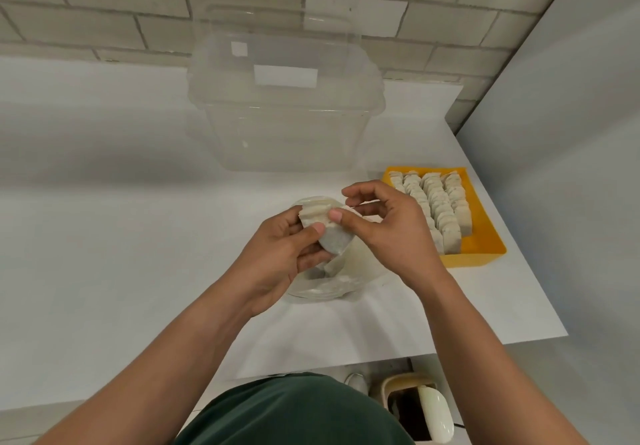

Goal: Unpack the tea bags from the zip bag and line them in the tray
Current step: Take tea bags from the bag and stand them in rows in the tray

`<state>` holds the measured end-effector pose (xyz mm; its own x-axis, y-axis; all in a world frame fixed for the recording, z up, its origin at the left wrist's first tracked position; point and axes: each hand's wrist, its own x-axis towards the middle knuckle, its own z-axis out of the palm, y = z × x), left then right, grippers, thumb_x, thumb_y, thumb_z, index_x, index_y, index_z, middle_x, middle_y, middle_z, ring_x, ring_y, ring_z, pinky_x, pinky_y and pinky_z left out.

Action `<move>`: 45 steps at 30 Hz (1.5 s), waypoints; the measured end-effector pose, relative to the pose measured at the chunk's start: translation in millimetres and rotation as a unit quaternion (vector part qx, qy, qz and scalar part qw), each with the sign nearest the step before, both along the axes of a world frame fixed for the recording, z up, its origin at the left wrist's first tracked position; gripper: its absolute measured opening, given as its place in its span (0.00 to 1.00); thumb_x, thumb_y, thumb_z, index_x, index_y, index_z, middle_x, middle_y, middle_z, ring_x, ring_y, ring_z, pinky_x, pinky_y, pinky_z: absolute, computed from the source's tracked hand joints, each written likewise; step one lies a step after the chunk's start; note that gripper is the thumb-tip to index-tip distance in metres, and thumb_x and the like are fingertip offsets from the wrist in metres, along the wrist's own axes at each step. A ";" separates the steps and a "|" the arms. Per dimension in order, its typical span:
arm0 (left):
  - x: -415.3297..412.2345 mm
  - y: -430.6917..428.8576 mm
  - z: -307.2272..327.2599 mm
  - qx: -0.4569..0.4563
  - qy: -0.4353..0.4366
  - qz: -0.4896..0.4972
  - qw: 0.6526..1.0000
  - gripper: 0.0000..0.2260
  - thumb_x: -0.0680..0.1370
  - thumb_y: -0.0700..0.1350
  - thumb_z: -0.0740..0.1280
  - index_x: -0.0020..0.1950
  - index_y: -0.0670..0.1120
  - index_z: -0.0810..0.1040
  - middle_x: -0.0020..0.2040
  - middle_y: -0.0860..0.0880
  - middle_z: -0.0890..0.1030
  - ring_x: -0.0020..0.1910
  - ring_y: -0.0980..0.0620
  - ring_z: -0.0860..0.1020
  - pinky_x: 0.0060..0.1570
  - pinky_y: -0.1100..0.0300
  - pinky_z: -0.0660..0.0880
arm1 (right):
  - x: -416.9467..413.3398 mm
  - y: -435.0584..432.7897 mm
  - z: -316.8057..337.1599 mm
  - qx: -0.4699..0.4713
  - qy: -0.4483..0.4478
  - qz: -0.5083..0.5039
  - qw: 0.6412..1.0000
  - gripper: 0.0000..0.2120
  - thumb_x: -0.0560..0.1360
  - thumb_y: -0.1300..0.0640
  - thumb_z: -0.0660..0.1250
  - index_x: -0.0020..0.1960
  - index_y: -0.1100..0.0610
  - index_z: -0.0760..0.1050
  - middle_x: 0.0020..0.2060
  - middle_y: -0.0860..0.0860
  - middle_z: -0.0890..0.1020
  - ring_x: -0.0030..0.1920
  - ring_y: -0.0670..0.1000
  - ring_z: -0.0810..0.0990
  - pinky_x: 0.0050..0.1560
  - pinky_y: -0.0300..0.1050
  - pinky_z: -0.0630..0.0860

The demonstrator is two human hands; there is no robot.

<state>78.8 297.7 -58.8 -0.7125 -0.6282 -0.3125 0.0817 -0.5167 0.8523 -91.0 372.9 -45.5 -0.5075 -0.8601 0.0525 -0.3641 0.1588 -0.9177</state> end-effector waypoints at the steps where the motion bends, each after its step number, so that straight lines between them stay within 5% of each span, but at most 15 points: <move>1: -3.4 2.0 0.6 0.006 0.002 0.012 1.000 0.13 0.85 0.37 0.63 0.68 0.43 0.79 0.61 0.44 0.86 0.61 0.46 0.84 0.53 0.60 0.82 | -3.5 1.9 0.1 0.002 -0.018 -0.006 1.000 0.14 0.70 0.49 0.81 0.53 0.47 0.83 0.46 0.44 0.84 0.45 0.47 0.84 0.50 0.46 0.83; 6: -26.9 13.0 3.8 0.031 0.017 0.045 0.998 0.12 0.85 0.37 0.63 0.67 0.42 0.79 0.60 0.43 0.86 0.60 0.45 0.85 0.54 0.59 0.82 | -24.2 16.9 5.3 0.018 -0.115 0.036 0.993 0.09 0.74 0.61 0.78 0.53 0.55 0.84 0.44 0.52 0.87 0.42 0.50 0.86 0.44 0.47 0.84; 12: -57.3 28.3 0.0 -0.018 -0.024 0.035 0.999 0.11 0.81 0.34 0.69 0.63 0.41 0.81 0.59 0.42 0.86 0.58 0.46 0.85 0.56 0.57 0.82 | -60.7 30.0 13.2 0.029 -0.004 0.043 0.999 0.07 0.75 0.59 0.76 0.53 0.54 0.85 0.42 0.46 0.87 0.43 0.46 0.85 0.44 0.45 0.83; 16: -73.8 33.7 -3.6 -0.047 -0.051 0.036 0.997 0.12 0.81 0.35 0.70 0.63 0.41 0.81 0.59 0.41 0.85 0.58 0.47 0.85 0.57 0.55 0.82 | -84.9 43.5 25.3 0.083 0.070 0.110 0.988 0.06 0.78 0.55 0.73 0.54 0.48 0.86 0.43 0.38 0.86 0.41 0.41 0.84 0.42 0.33 0.77; 24: -119.1 47.8 0.5 -0.038 -0.048 0.027 0.998 0.10 0.81 0.34 0.68 0.62 0.41 0.81 0.59 0.41 0.86 0.58 0.46 0.85 0.56 0.57 0.82 | -132.8 59.6 28.3 0.085 0.112 0.099 0.985 0.05 0.75 0.55 0.76 0.50 0.47 0.86 0.40 0.42 0.86 0.42 0.43 0.85 0.48 0.44 0.82; 31: -145.1 54.0 -3.9 0.021 -0.047 0.023 0.998 0.11 0.85 0.33 0.60 0.64 0.36 0.78 0.62 0.38 0.84 0.57 0.41 0.86 0.59 0.55 0.82 | -204.5 79.2 18.1 0.046 0.248 -0.036 0.967 0.06 0.77 0.60 0.73 0.51 0.51 0.86 0.41 0.33 0.82 0.42 0.32 0.80 0.46 0.21 0.70; 37: -161.3 61.8 -8.7 0.015 -0.057 0.047 0.997 0.08 0.84 0.34 0.62 0.63 0.38 0.74 0.60 0.38 0.83 0.56 0.40 0.86 0.55 0.57 0.83 | -254.0 82.8 -13.9 0.177 0.342 -0.001 0.923 0.07 0.80 0.54 0.70 0.55 0.47 0.85 0.50 0.43 0.87 0.42 0.46 0.78 0.51 0.48 0.80; 45: -161.9 68.5 -11.0 -0.002 -0.074 0.063 0.995 0.07 0.85 0.34 0.63 0.61 0.37 0.77 0.57 0.38 0.85 0.55 0.41 0.86 0.55 0.57 0.83 | -262.4 69.4 -47.1 0.287 0.400 0.074 0.867 0.09 0.81 0.52 0.69 0.58 0.50 0.85 0.53 0.49 0.75 0.56 0.53 0.77 0.49 0.47 0.76</move>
